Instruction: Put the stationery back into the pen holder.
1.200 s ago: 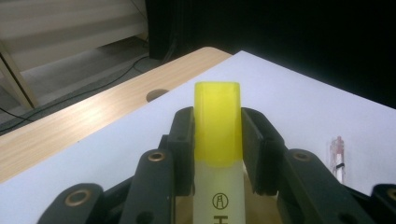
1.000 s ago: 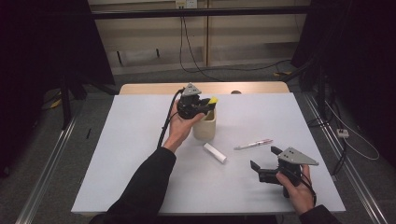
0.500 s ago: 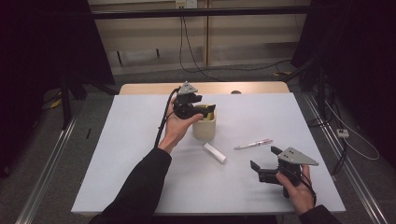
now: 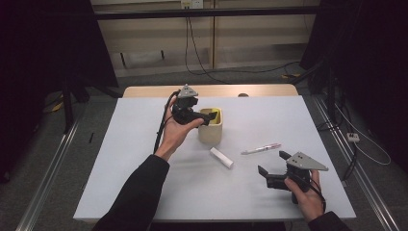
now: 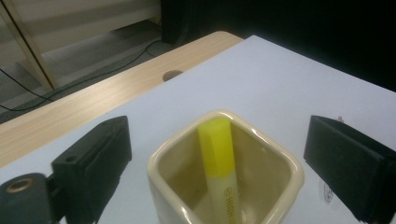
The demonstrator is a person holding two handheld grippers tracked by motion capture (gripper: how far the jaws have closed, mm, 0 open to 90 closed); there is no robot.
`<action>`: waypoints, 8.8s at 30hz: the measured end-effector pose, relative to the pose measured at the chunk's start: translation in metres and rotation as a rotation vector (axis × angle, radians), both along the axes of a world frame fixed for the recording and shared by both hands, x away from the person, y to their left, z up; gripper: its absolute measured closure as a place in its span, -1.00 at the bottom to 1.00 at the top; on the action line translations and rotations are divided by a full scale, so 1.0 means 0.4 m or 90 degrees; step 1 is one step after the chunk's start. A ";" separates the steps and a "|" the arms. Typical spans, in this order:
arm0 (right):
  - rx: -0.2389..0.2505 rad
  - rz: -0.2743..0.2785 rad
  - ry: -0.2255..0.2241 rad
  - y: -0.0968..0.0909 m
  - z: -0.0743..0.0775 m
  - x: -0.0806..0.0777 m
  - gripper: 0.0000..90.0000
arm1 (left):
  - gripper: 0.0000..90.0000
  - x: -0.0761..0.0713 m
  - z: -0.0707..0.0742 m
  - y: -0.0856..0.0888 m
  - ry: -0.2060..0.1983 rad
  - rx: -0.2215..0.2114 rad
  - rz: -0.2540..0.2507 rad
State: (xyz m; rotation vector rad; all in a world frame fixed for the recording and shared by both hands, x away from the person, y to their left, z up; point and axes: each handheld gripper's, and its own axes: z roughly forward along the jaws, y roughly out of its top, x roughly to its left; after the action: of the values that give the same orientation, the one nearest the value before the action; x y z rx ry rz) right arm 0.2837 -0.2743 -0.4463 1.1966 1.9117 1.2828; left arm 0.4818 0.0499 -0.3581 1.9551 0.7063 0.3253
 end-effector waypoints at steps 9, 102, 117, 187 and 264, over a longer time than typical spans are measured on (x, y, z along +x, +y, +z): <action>-0.001 0.000 0.000 0.001 0.000 0.001 -0.90 | -0.87 -0.037 -0.002 0.028 -0.002 -0.007 0.014; -0.026 -0.048 0.061 -0.014 0.025 0.075 -0.81 | -0.84 -0.378 -0.194 0.283 0.068 0.041 0.068; -0.042 -0.060 0.094 -0.021 0.030 0.149 -0.39 | -0.84 -0.371 -0.195 0.285 0.067 0.045 0.075; -0.147 0.036 0.315 -0.072 0.009 0.280 1.00 | -0.83 -0.359 -0.204 0.291 0.075 0.060 0.071; -0.154 0.119 0.316 -0.103 0.042 0.132 0.82 | -0.83 -0.359 -0.204 0.291 0.076 0.058 0.070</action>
State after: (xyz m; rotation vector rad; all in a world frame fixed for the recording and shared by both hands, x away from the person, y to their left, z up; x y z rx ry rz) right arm 0.3365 -0.3155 -0.4295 1.3160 2.5015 0.8529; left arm 0.3384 0.1661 -0.4397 2.0389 0.8920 0.3149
